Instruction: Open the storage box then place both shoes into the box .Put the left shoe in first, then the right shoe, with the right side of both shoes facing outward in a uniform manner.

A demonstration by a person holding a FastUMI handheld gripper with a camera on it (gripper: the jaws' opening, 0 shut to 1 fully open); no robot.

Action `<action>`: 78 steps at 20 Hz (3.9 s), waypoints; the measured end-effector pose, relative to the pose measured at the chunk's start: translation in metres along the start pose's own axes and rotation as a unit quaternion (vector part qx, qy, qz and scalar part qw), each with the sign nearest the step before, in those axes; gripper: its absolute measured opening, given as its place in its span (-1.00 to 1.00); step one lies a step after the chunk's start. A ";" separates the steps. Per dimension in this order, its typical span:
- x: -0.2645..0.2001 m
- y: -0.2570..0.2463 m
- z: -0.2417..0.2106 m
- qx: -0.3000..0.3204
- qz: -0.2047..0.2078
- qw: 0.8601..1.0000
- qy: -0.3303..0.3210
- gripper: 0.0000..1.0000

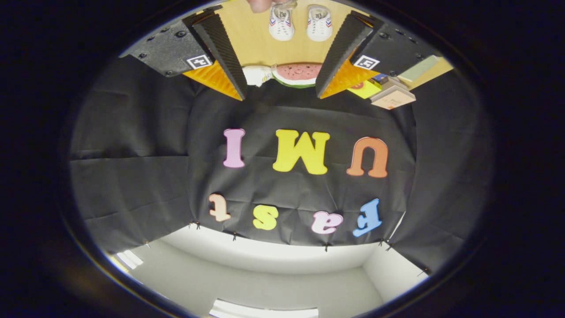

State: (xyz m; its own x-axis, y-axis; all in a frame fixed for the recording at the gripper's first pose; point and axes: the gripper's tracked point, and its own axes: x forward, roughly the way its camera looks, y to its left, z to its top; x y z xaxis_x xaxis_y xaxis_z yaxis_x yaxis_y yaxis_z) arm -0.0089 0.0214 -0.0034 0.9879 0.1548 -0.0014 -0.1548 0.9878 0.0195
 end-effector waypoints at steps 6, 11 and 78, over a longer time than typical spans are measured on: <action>-0.008 0.011 -0.012 0.004 0.041 0.999 0.012 1.00; -0.008 0.010 -0.040 0.018 0.061 0.997 0.041 1.00; -0.008 0.389 -0.056 0.151 0.353 0.880 0.279 -0.86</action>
State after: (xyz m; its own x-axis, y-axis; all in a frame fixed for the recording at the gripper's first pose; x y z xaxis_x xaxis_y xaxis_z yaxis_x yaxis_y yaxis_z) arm -0.0771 0.4053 -0.0521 0.4759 0.7970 -0.3719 -0.6383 0.6039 0.4773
